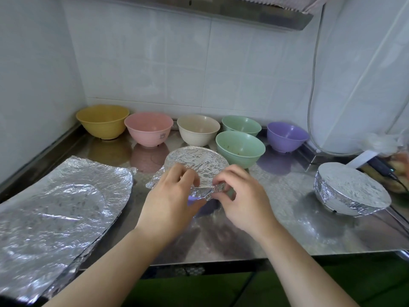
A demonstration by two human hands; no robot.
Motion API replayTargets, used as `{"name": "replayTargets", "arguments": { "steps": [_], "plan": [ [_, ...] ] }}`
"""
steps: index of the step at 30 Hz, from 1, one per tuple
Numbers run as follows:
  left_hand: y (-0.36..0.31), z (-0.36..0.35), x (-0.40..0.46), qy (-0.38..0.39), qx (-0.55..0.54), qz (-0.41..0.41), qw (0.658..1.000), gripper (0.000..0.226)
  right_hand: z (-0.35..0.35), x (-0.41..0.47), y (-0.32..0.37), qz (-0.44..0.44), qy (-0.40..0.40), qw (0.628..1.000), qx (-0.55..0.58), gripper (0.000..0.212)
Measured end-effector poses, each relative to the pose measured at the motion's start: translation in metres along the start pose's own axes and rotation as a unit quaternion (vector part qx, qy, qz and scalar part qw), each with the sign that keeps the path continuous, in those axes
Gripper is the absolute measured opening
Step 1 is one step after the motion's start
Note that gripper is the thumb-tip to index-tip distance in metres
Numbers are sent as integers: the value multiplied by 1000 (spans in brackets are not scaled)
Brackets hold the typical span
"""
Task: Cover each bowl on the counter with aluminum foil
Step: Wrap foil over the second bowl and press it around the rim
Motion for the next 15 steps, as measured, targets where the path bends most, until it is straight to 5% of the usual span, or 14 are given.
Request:
{"name": "replayTargets", "arguments": {
  "steps": [15],
  "plan": [
    [1,1,6,-26,51,3,998,34,-5,10,-3,42,-15,999,23,18]
  ]
}}
Point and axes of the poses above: each hand's wrist, its own x-axis towards the middle knuckle, its own z-axis out of the back of the hand, y = z × x, the point moved 8 cm from there along x, towards the middle knuckle, and after that the axes turned 13 degrees about x, right-handed, at the moved point
